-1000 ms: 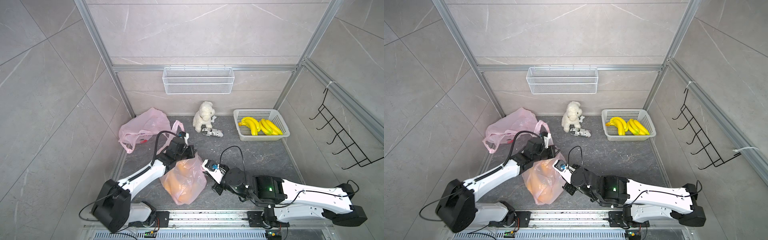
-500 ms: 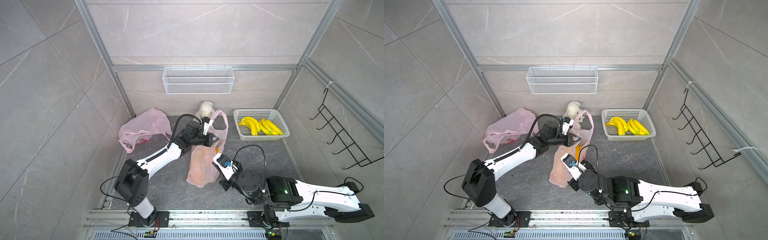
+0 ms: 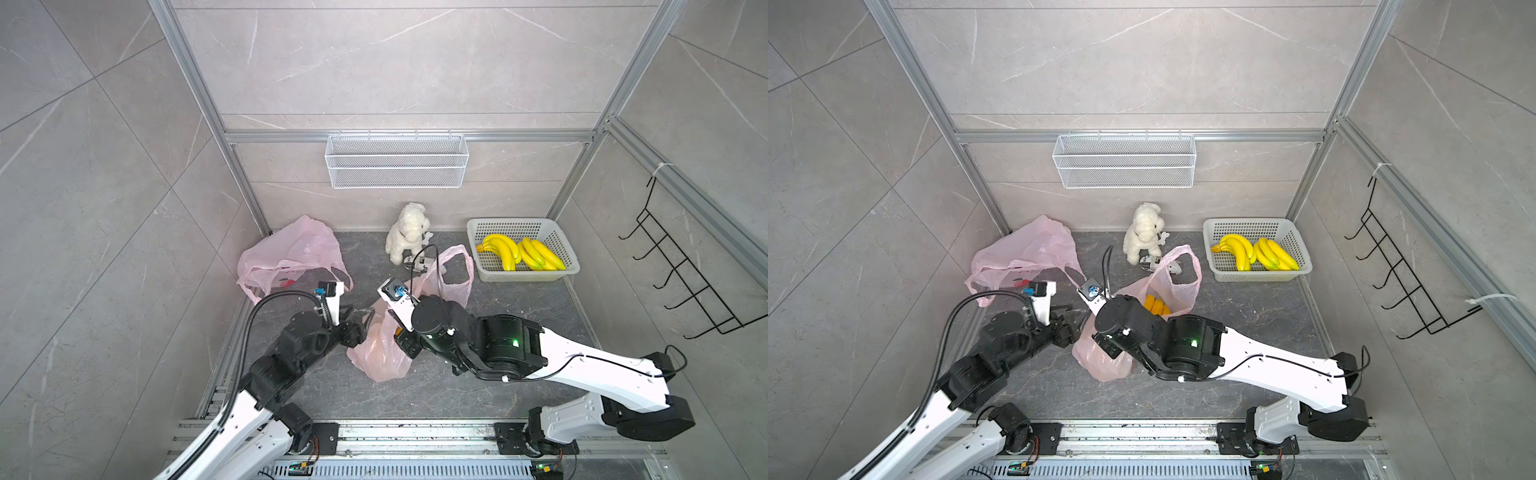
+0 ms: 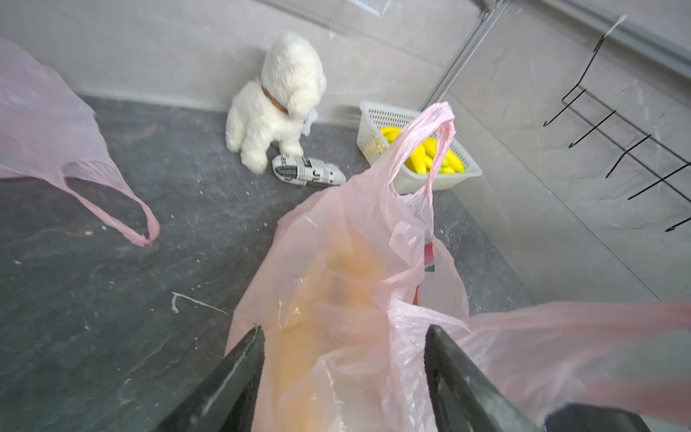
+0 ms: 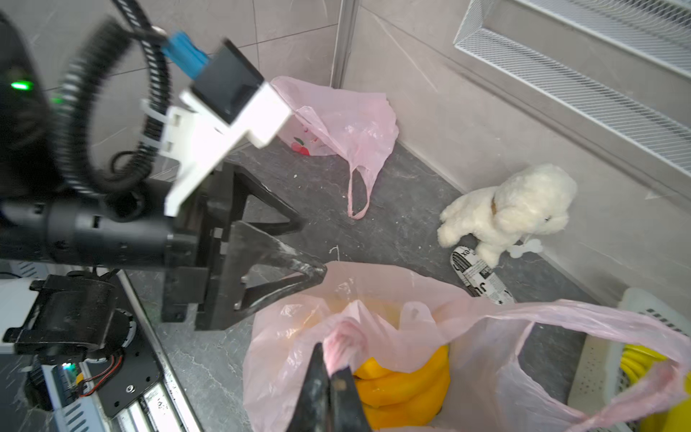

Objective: Place the banana into a plastic bag & tie a knot
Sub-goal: Adjust the plastic bag at the center of the board.

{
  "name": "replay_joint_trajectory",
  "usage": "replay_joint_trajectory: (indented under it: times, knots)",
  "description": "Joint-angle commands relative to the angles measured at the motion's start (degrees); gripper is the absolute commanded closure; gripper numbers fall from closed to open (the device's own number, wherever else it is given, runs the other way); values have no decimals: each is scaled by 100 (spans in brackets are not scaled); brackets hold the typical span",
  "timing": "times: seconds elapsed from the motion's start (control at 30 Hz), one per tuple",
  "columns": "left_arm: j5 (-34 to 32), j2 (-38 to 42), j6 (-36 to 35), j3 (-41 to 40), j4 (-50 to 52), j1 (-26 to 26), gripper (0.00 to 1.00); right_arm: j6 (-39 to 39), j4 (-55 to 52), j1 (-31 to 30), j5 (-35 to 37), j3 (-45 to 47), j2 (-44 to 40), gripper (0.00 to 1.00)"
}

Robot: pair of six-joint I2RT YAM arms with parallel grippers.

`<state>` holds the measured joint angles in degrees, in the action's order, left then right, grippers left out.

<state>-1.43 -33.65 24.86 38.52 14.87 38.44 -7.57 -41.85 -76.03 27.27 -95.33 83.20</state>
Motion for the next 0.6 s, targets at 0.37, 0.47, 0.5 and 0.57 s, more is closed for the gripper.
replay_joint_trajectory:
  times: [0.37,0.47,0.5,0.57]
  knots:
    - [1451,240,-1470,-1054,-3071,876,31,106,-966,83,-781,-1391,476,100]
    - [1561,252,-1607,-1080,-3131,888,33,124,-977,128,-811,-1407,513,100]
    - [1554,281,-1616,-1094,-3139,887,34,137,-980,141,-811,-1405,521,100]
    - [1411,420,-1663,-1135,-3056,888,34,171,-998,176,-788,-1406,531,100]
